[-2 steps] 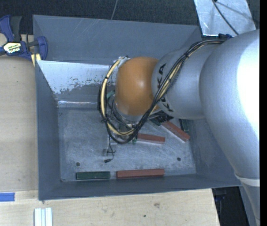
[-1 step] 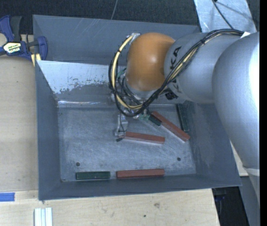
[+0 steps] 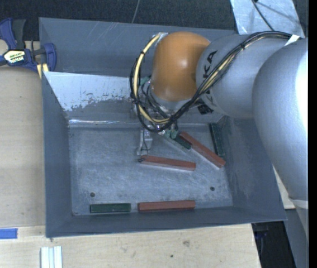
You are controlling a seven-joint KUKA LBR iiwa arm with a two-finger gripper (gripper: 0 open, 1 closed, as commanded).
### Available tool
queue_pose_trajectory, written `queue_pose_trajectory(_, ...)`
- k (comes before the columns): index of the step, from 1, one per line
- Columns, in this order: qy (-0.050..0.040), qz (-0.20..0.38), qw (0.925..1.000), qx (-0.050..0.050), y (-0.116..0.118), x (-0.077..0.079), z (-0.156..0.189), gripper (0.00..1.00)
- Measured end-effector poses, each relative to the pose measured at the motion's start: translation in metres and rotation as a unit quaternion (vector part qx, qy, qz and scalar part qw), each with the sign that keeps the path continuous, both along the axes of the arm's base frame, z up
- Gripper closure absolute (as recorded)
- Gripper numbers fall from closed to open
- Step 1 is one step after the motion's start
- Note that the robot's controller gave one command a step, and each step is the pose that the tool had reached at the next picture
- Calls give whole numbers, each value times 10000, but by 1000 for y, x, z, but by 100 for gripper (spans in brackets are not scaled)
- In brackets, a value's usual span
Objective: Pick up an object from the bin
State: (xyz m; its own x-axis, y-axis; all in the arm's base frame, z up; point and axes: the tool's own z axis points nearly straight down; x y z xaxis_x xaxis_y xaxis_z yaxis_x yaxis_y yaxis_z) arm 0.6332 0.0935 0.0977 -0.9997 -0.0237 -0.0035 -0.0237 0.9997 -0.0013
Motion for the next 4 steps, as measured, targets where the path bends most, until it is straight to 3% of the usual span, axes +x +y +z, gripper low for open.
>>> queue_pose_trajectory(1,7,658,9978,11,-34,-21,17,0)
queue_pose_trajectory(2,-13,439,9990,0,-61,-23,23,0)
queue_pose_trajectory(3,0,1314,9913,3,-69,-54,-7,0)
queue_pose_trajectory(4,-30,679,9977,6,-59,-105,-26,100)
